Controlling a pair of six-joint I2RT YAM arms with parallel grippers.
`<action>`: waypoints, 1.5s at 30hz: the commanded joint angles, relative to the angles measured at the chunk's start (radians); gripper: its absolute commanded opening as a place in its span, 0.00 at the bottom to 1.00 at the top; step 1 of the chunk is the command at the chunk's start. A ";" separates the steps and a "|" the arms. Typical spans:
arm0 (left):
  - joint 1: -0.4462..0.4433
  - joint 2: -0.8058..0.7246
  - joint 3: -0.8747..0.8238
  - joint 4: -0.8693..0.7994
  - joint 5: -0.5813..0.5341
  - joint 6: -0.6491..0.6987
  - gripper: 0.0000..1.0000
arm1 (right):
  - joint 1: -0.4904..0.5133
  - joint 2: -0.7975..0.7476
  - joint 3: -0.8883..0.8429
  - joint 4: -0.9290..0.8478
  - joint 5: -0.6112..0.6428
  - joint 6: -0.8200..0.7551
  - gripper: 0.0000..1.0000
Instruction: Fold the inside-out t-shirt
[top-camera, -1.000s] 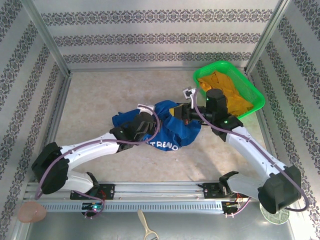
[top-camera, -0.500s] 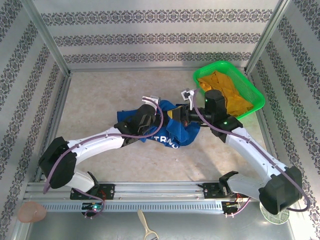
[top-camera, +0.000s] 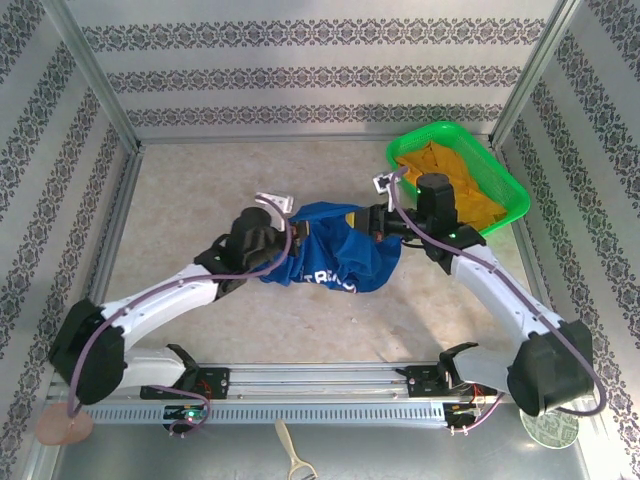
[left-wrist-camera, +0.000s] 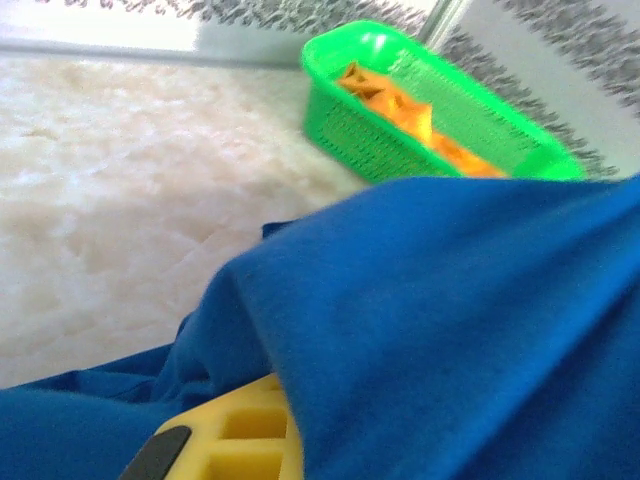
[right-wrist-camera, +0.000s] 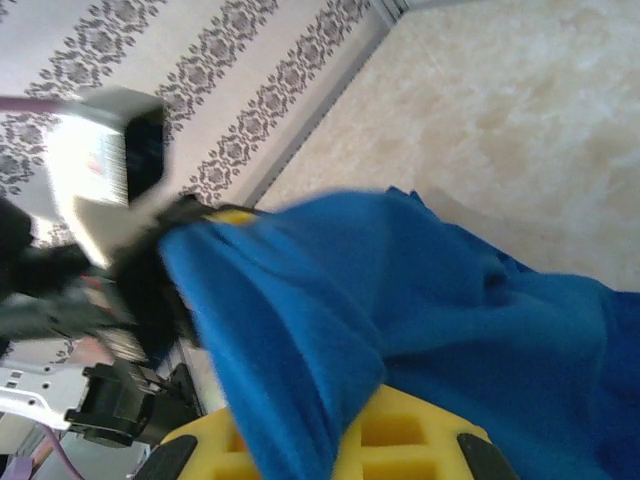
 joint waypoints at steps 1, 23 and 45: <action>0.111 -0.085 -0.059 -0.014 0.281 -0.024 0.00 | -0.035 0.080 0.014 0.036 0.106 -0.004 0.00; 0.177 -0.023 -0.200 0.419 0.781 -0.303 0.00 | 0.160 -0.208 -0.139 -0.053 0.646 0.102 0.60; 0.178 -0.040 -0.189 0.393 0.795 -0.318 0.00 | 0.278 0.191 -0.122 0.336 0.411 0.082 0.69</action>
